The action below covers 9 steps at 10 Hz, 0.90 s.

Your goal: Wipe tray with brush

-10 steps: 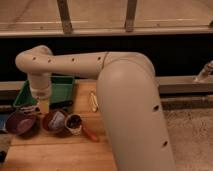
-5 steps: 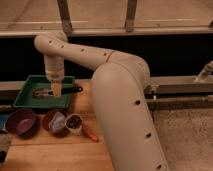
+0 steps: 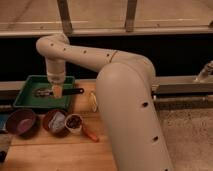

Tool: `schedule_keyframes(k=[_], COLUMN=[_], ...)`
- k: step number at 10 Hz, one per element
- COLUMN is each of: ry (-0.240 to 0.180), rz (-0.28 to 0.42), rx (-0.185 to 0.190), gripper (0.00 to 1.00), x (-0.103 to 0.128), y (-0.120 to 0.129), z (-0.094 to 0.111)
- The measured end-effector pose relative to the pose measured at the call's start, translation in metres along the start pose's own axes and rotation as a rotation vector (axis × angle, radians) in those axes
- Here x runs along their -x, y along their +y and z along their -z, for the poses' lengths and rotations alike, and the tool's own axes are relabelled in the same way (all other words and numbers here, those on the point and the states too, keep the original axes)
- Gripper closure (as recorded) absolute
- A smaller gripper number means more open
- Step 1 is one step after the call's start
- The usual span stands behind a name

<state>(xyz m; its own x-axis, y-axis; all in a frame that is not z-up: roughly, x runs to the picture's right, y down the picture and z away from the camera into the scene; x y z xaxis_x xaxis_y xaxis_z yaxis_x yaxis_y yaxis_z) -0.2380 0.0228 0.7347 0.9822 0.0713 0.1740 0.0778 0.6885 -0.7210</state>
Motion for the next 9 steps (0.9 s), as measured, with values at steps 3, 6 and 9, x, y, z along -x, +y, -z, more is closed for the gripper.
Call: schedule_keyframes(k=[3, 6, 9], ry=[0.085, 0.212, 0.189], rz=[-0.226, -0.178, -0.209], rx=[-0.066, 0.016, 0.000], gripper=[1.00, 1.00, 1.00], x=[0.000, 0.010, 0.007], y=[-0.026, -0.059, -0.076], z=[-0.005, -0.003, 0.038])
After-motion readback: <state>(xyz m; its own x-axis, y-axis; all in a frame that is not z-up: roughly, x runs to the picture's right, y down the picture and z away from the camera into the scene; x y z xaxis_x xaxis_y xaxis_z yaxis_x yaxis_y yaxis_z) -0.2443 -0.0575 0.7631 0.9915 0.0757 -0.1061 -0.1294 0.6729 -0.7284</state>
